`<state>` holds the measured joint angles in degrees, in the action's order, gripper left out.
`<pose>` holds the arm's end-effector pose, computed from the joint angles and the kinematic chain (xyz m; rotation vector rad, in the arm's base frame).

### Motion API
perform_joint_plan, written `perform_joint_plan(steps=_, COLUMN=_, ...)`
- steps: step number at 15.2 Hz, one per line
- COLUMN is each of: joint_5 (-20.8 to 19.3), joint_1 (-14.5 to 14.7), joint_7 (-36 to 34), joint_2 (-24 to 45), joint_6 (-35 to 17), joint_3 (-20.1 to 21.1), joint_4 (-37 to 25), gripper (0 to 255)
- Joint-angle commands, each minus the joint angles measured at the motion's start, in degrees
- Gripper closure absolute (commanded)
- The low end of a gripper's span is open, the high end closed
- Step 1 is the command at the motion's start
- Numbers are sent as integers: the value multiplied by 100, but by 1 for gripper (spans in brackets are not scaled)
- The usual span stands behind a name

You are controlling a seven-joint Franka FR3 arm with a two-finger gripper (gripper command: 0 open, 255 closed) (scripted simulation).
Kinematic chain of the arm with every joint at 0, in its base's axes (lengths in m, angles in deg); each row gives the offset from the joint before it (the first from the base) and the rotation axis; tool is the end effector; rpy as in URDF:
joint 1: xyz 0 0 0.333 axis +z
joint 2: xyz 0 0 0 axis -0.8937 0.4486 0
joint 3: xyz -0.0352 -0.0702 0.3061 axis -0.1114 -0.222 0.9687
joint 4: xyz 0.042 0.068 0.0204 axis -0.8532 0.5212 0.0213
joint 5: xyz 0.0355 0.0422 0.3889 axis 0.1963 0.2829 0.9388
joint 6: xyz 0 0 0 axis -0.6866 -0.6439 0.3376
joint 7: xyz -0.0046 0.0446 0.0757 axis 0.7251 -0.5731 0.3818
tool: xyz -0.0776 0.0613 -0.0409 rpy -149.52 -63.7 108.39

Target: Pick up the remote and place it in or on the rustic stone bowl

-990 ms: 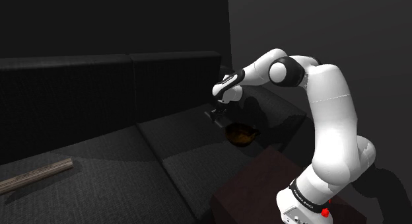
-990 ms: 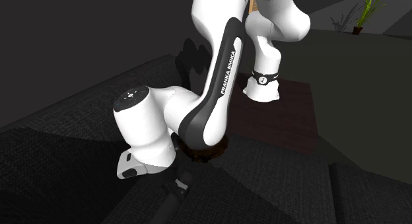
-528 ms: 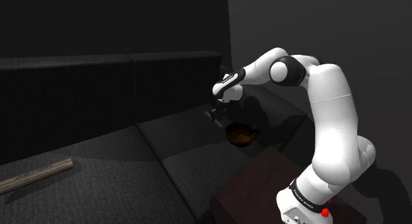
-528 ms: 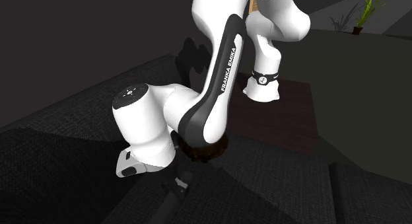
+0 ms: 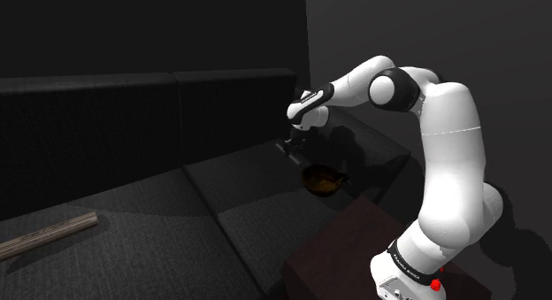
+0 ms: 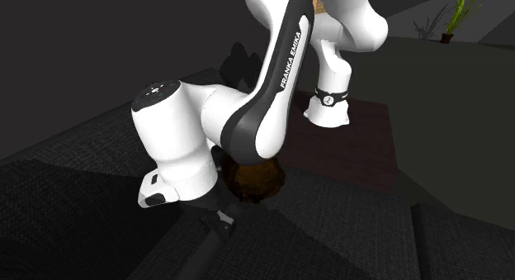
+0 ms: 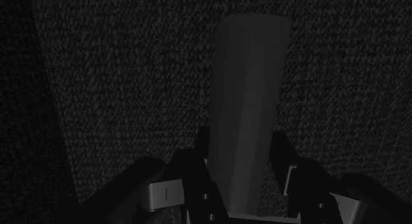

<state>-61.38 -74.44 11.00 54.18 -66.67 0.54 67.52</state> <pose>0.6250 -0.1678 0.1596 -3.0108 0.1743 0.0684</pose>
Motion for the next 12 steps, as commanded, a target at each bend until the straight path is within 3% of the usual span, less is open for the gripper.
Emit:
perform_joint_plan(steps=1, joint_5=-19, joint_1=5, joint_7=-13, joint_2=-136, joint_6=92, joint_3=-18, joint_4=46, gripper=255)
perform_joint_plan(steps=12, joint_5=-137, joint_1=56, joint_7=-136, joint_2=-753, joint_6=640, joint_3=-101, joint_4=108, gripper=255)
